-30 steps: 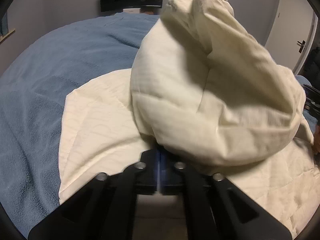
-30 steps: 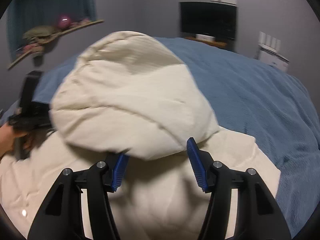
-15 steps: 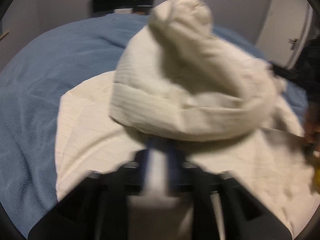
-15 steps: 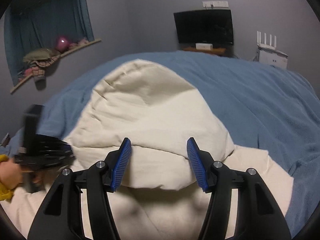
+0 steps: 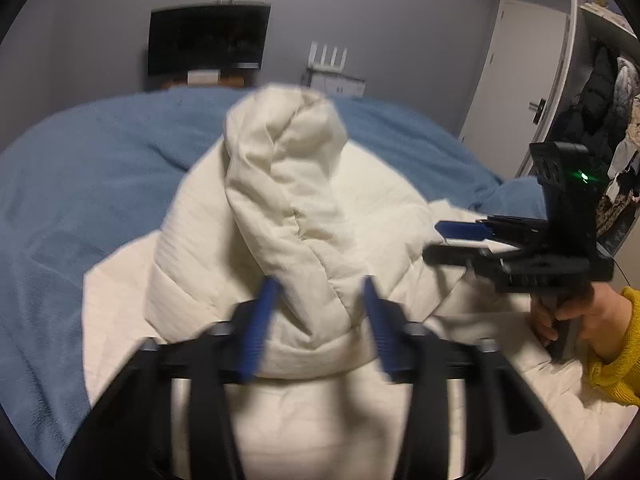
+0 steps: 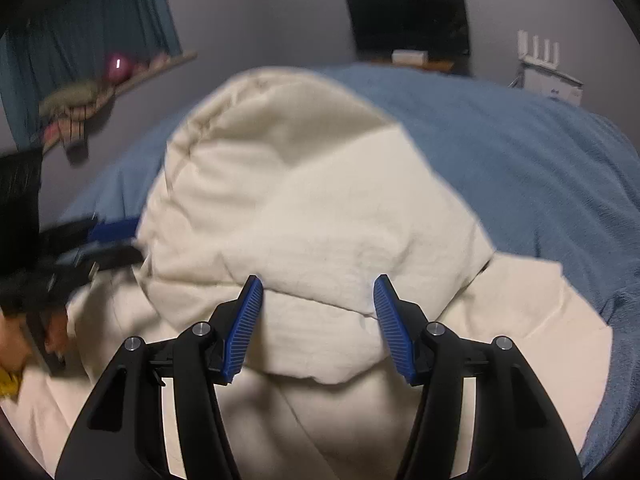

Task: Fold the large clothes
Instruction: 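Fold the held hood down onto the jacket body and open both tools, then move both open tools to the jacket hem with tan lining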

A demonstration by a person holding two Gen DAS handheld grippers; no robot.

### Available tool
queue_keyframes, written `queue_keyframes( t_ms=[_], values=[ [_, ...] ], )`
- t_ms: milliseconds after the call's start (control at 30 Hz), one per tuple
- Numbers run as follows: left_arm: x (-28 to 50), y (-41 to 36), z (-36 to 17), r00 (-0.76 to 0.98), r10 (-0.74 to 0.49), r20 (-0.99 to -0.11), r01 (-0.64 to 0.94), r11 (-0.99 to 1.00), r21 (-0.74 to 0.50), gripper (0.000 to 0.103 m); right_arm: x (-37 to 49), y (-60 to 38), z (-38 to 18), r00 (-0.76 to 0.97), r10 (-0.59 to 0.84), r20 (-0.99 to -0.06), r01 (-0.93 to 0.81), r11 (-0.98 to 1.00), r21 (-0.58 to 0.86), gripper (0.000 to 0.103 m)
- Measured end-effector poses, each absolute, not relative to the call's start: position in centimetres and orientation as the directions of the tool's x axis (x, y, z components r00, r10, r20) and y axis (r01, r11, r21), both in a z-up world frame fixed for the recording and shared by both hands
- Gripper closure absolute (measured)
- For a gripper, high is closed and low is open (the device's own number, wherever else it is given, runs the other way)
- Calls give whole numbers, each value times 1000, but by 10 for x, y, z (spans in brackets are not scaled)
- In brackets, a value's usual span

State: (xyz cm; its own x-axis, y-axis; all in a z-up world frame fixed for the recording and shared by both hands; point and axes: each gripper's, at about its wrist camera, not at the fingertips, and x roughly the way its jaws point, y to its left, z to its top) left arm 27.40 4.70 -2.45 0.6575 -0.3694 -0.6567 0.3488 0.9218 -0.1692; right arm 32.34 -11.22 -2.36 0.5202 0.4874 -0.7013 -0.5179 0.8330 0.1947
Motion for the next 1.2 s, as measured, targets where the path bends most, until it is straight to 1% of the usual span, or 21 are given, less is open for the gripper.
queue_keyframes(
  t_ms=[133, 267, 467, 600, 667, 733, 767, 833, 967, 1100, 1167, 1200],
  values=[
    [292, 55, -52, 590, -336, -734, 304, 935, -183, 74, 320, -91, -50, 456, 431, -778, -565, 816, 121, 48],
    [307, 63, -74, 533, -346, -772, 269, 935, -233, 74, 318, -81, -65, 453, 399, -797, -579, 812, 78, 48],
    [304, 52, -80, 540, -309, -783, 270, 945, -186, 74, 315, -83, -65, 456, 402, -794, -582, 810, 76, 48],
    [297, 50, -75, 570, -324, -755, 282, 940, -191, 74, 316, -106, -49, 436, 487, -756, -572, 799, 184, 48],
    [296, 50, -74, 586, -334, -738, 287, 937, -197, 70, 315, -122, -36, 462, 512, -724, -559, 802, 210, 48],
    [287, 52, -67, 601, -352, -717, 300, 931, -206, 57, 313, -141, -20, 501, 508, -700, -534, 819, 212, 48],
    [283, 51, -63, 613, -351, -708, 302, 932, -201, 55, 312, -151, -12, 532, 480, -698, -504, 842, 195, 48],
    [276, 51, -57, 623, -354, -697, 304, 931, -200, 48, 308, -162, -2, 549, 453, -703, -478, 859, 180, 48],
    [260, 47, -45, 616, -368, -696, 308, 926, -217, 48, 278, -174, 9, 524, 445, -726, -471, 862, 188, 48],
    [242, 33, -37, 586, -439, -681, 377, 892, -251, 48, 233, -169, -3, 428, 409, -806, -523, 839, 148, 48],
    [237, 22, -40, 564, -447, -695, 411, 881, -233, 48, 218, -168, -9, 402, 383, -832, -539, 833, 122, 48],
    [237, 11, -46, 548, -431, -717, 426, 882, -204, 48, 211, -168, -14, 391, 362, -846, -534, 838, 111, 48]
  ],
)
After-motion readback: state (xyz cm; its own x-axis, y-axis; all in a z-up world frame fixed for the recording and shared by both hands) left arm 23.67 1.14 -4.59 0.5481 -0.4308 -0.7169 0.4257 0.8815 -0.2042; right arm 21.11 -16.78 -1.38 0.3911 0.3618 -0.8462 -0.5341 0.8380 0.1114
